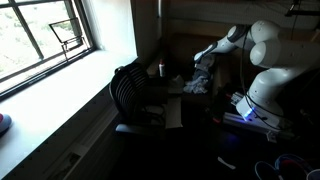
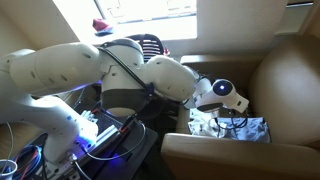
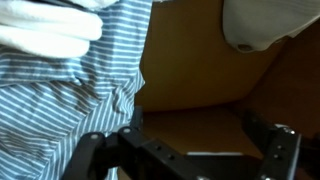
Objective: Move the white top to the left side of the sofa
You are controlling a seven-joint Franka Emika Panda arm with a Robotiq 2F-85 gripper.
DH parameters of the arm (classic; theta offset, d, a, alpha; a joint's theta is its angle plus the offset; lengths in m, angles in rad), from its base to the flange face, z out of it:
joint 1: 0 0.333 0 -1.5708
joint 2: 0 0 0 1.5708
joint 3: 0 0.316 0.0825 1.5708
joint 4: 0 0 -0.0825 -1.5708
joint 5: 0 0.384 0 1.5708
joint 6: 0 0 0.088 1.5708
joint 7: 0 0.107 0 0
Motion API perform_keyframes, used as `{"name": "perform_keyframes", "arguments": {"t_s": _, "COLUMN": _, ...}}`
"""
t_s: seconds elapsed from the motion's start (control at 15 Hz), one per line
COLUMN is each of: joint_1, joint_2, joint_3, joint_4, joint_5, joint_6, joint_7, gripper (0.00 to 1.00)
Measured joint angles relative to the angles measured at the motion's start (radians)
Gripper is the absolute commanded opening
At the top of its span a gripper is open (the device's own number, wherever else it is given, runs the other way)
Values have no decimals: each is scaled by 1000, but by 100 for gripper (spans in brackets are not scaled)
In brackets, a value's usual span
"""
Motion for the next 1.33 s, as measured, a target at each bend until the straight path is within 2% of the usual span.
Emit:
{"name": "perform_keyframes", "arguments": {"t_s": 0.27, "joint_1": 0, "joint_2": 0, "joint_3": 0, "joint_4": -2, "joint_5": 3, "joint_6": -19, "joint_7": 1, "gripper": 100}}
{"name": "perform_keyframes", "arguments": {"t_s": 0.67, "joint_1": 5, "joint_2": 1, "joint_3": -9, "joint_4": -2, "joint_5": 43, "joint_6": -207, "joint_7": -6, "gripper": 100}}
{"name": "perform_keyframes", "arguments": {"t_s": 0.87, "joint_1": 28, "joint_2": -1, "joint_3": -58, "joint_4": 7, "joint_5": 62, "joint_6": -268, "joint_7": -6, "gripper": 100}}
{"name": "perform_keyframes", "arguments": {"t_s": 1.07, "joint_1": 86, "joint_2": -1, "joint_3": -150, "joint_4": 30, "joint_5": 63, "joint_6": -272, "joint_7": 42, "gripper": 100}}
{"name": "perform_keyframes", "arguments": {"t_s": 1.33, "joint_1": 107, "joint_2": -2, "joint_3": -167, "joint_4": 35, "joint_5": 62, "joint_6": -263, "joint_7": 56, "gripper": 100}}
